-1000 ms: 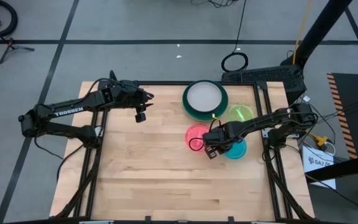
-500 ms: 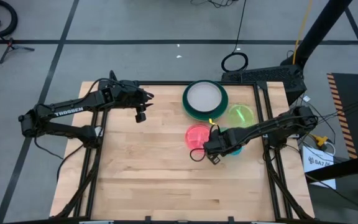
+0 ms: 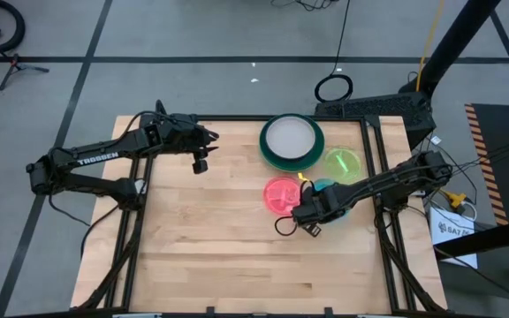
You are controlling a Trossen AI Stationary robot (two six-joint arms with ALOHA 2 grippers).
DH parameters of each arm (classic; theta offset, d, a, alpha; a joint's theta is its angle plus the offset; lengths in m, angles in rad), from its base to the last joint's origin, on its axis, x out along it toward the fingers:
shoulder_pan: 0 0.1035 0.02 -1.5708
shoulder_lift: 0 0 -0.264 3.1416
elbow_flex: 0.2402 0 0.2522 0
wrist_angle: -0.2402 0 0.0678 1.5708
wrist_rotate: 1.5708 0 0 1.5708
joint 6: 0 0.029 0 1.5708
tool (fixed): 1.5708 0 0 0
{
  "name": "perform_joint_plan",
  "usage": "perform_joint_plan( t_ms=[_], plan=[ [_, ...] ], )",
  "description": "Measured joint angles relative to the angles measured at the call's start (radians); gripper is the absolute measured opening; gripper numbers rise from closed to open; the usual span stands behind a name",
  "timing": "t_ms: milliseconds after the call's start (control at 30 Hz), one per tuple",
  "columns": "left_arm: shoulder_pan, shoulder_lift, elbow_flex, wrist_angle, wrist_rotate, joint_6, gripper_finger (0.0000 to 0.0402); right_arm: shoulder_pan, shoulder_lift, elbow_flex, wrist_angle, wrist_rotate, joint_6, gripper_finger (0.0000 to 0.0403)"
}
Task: Stack plastic plates
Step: Stack the blue plate on top of the gray plate
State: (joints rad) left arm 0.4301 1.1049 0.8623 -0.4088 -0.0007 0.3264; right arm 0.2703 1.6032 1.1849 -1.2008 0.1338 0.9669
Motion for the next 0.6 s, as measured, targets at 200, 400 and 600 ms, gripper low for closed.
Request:
perform_joint_plan(
  t_ms=[200,400,600],
  plan=[
    [0.0,0.0,0.0,0.002,0.0,-0.003,0.0124,-0.001,0.0,0.093,-0.053,0.08,-0.024,0.0],
    [0.0,0.0,0.0,0.002,0.0,0.004,0.0124,-0.017,0.0,0.18,-0.094,0.173,-0.089,0.0],
    [0.0,0.0,0.0,0.002,0.0,0.005,0.0124,-0.074,0.0,0.203,-0.095,0.195,-0.194,0.0]
  ],
)
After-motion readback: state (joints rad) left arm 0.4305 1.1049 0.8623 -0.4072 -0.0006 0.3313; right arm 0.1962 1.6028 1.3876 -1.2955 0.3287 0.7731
